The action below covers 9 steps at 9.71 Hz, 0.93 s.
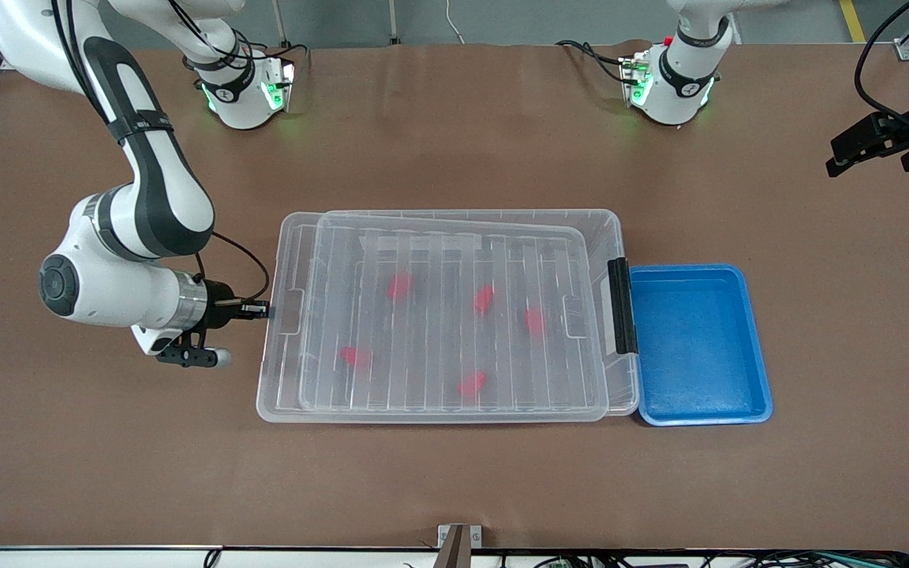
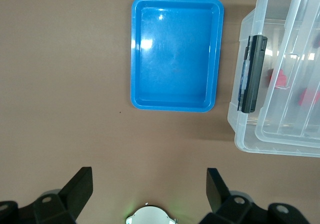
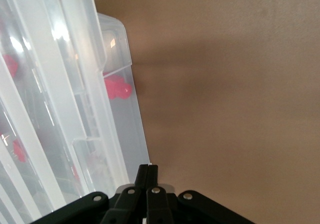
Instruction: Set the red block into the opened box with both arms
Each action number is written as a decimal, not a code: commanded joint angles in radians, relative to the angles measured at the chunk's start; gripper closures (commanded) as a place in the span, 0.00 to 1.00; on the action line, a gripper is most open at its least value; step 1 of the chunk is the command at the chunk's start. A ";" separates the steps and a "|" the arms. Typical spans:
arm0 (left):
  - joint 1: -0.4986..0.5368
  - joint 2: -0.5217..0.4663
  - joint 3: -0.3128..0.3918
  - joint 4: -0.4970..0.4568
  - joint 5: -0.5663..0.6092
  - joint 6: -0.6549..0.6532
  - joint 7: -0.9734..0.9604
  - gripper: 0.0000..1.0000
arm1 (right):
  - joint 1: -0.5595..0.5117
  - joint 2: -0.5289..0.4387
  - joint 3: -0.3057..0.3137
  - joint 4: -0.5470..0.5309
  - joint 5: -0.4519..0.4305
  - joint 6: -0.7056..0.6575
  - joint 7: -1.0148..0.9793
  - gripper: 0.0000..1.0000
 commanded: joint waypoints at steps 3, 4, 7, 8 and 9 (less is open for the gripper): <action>0.002 0.007 0.001 -0.019 -0.009 -0.013 0.017 0.00 | -0.126 -0.003 -0.006 0.138 -0.115 -0.243 -0.175 1.00; 0.002 0.007 0.001 -0.016 -0.009 -0.013 0.018 0.00 | -0.118 -0.031 -0.062 0.153 -0.152 -0.276 -0.142 1.00; 0.004 0.012 0.002 0.007 -0.006 -0.013 0.021 0.00 | -0.114 -0.214 -0.153 0.147 -0.268 -0.285 -0.116 0.55; 0.004 0.012 0.002 0.007 -0.006 -0.013 0.023 0.00 | -0.117 -0.276 -0.157 0.150 -0.296 -0.305 -0.107 0.01; 0.004 0.013 0.002 0.007 -0.006 -0.013 0.021 0.00 | -0.120 -0.339 -0.158 0.152 -0.315 -0.325 -0.106 0.00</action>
